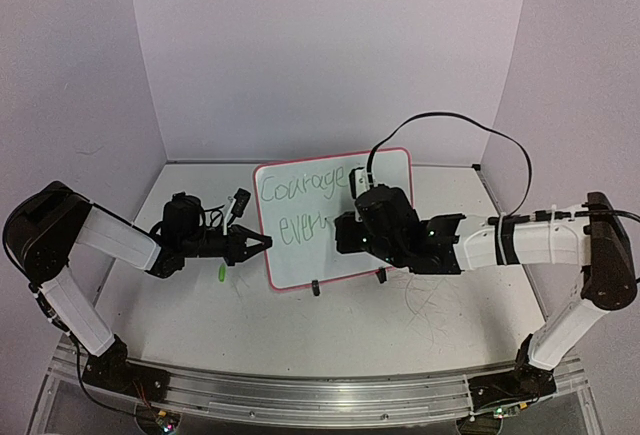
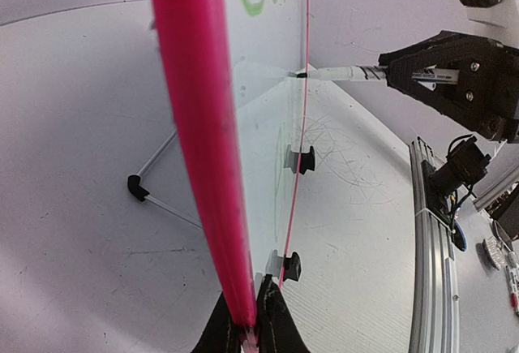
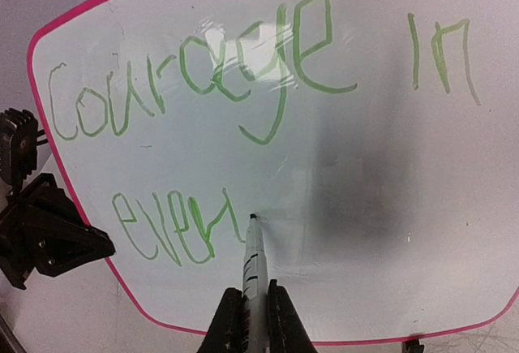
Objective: Write a sentence on the whiteboard
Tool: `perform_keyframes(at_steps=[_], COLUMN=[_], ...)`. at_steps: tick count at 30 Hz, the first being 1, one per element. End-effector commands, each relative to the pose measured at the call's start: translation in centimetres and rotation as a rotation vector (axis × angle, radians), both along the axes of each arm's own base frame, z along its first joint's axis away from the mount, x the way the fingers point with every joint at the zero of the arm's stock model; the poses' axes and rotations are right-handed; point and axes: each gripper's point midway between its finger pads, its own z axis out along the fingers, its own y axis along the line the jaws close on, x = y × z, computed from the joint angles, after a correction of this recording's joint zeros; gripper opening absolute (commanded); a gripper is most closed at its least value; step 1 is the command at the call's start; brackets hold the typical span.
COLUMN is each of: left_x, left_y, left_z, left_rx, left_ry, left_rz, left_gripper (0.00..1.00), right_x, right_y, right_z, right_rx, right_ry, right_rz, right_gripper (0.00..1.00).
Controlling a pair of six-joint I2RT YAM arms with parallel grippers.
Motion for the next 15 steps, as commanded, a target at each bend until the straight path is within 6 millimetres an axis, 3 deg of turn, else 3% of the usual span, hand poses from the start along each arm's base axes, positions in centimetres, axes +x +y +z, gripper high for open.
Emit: perform_keyframes(at_steps=[1,11,15], left_x=[2.0,2.0,2.1], left_y=[0.5,0.5,0.5], left_z=[2.1,2.1,2.1], left_rx=[0.015,0.015,0.015], left_ry=[-0.127,-0.13,-0.129], left_rz=[0.075,0.075,0.075], left_gripper=[0.0,0.0,0.0], right_x=[1.8,2.1,1.6], right_y=[-0.6,-0.2,-0.3], right_z=[3.1,3.8,2.6], right_rx=[0.022,0.024,0.015], right_ry=[-0.072,-0.086,-0.058], right_rz=[-0.06,-0.047,-0.031], right_gripper=[0.0,0.0,0.0])
